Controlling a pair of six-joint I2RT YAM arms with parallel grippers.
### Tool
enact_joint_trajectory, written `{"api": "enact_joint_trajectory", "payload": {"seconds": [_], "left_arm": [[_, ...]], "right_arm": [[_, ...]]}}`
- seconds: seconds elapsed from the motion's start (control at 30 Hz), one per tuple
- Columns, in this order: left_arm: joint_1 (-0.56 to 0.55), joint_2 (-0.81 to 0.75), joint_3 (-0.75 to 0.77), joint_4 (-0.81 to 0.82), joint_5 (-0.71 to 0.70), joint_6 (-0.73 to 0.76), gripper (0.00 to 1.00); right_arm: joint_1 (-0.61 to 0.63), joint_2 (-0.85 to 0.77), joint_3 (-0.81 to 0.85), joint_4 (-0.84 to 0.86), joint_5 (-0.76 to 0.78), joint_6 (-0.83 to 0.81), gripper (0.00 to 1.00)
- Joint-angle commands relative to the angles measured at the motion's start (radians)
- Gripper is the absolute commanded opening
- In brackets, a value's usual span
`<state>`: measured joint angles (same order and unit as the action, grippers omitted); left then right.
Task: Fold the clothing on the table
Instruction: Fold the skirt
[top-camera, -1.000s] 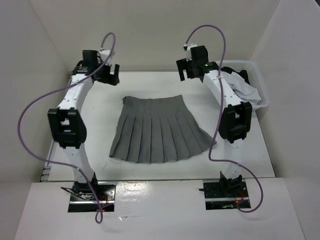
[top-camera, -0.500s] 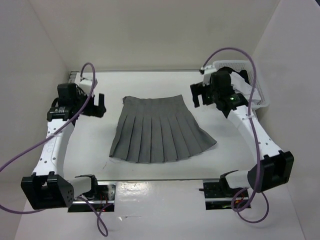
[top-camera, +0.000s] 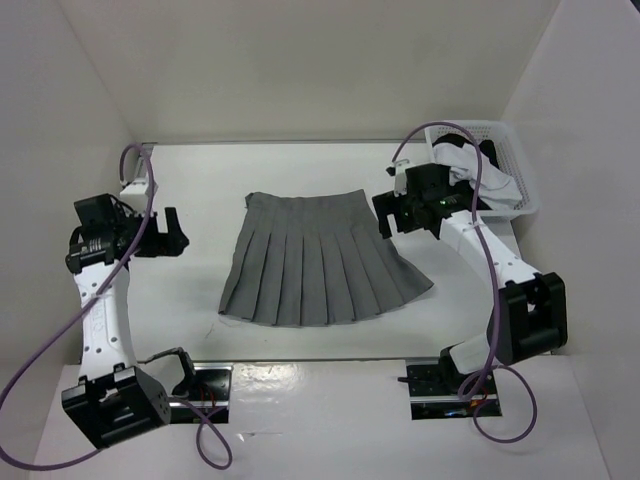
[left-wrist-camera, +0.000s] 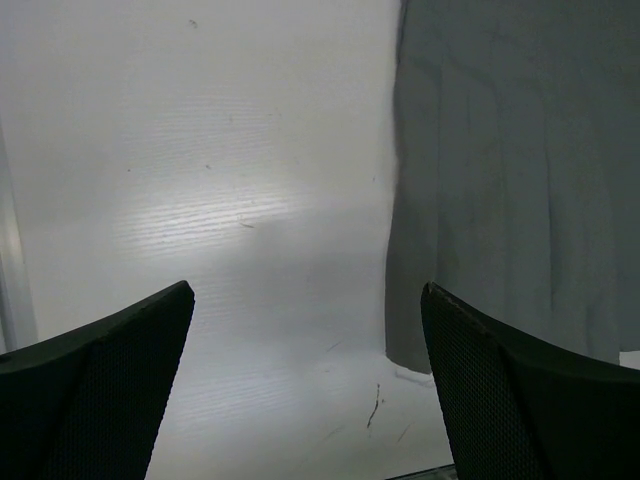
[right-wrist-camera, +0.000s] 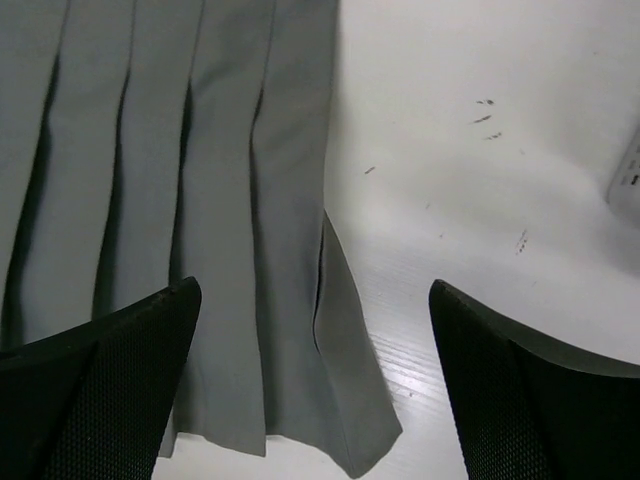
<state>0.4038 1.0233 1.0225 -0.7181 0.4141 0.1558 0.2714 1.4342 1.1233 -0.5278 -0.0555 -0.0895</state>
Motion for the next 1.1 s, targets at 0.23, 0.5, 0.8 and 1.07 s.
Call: {"api": "enact_joint_trajectory", "payload": {"seconds": [0.23,0.5,0.8,1.07], "left_arm": [[-0.014,0.319,0.056,0.143,0.158,0.018,0.97],[-0.233,0.702,0.310,0.177,0.154,-0.009,0.90],[-0.365,0.923,0.496,0.301,-0.005,-0.147,0.90],[-0.390,1.043,0.551,0.319,0.000,-0.104,0.90]], "right_arm": [[0.003,0.020,-0.011,0.048,0.097,-0.095,0.99],[0.003,0.432,0.395,-0.113,0.051,-0.073,0.85],[0.003,0.546,0.538,-0.078,0.057,-0.082,0.85],[-0.018,0.617,0.584,-0.017,0.039,-0.082,0.84]]}}
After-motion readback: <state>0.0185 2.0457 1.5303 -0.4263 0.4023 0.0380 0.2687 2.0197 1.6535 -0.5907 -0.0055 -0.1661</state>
